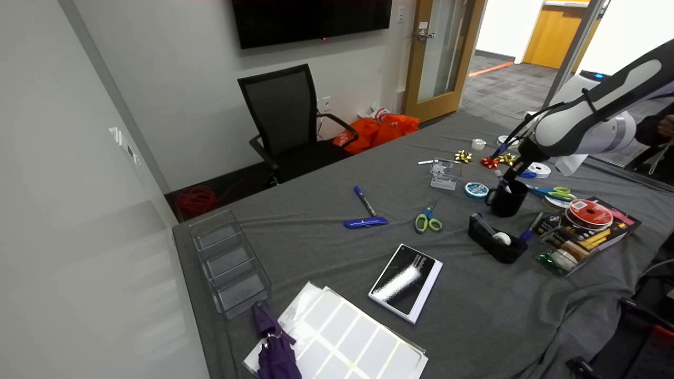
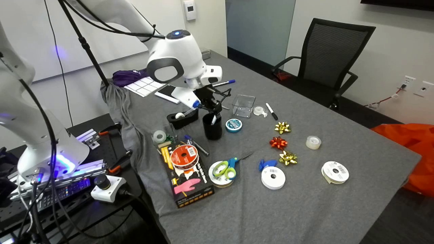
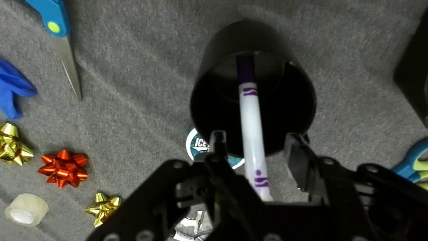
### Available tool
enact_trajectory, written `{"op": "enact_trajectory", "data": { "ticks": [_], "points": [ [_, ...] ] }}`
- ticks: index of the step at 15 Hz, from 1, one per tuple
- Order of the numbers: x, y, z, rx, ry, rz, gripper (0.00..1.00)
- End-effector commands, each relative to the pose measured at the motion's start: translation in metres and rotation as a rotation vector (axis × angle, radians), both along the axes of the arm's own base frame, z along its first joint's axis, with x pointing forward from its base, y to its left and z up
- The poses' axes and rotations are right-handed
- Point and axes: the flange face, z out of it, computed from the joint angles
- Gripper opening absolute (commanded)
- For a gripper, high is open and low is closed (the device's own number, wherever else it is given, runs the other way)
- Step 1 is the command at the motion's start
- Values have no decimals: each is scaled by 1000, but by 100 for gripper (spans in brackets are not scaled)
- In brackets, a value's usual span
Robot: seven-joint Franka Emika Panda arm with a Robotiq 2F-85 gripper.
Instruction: Take the marker out of the black mug.
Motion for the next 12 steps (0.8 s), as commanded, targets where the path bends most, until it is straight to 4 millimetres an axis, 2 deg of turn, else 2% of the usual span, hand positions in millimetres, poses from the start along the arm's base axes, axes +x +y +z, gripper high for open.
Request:
{"op": "enact_trajectory", "data": {
  "ticks": [1,5,6,7,8,9,12],
  "points": [
    [3,-17,-3,-13,-16,6,44],
    [4,-28,-6,-25,-19,-1,44],
    [4,-29,-7,-25,-19,0,50],
    [4,-30,-8,-22,-19,1,51],
    [3,-29,-10,-16,-13,4,60],
    [2,-28,-12,-13,-12,6,60],
    [-3,-20,-22,-7,2,24,70]
  ]
}}
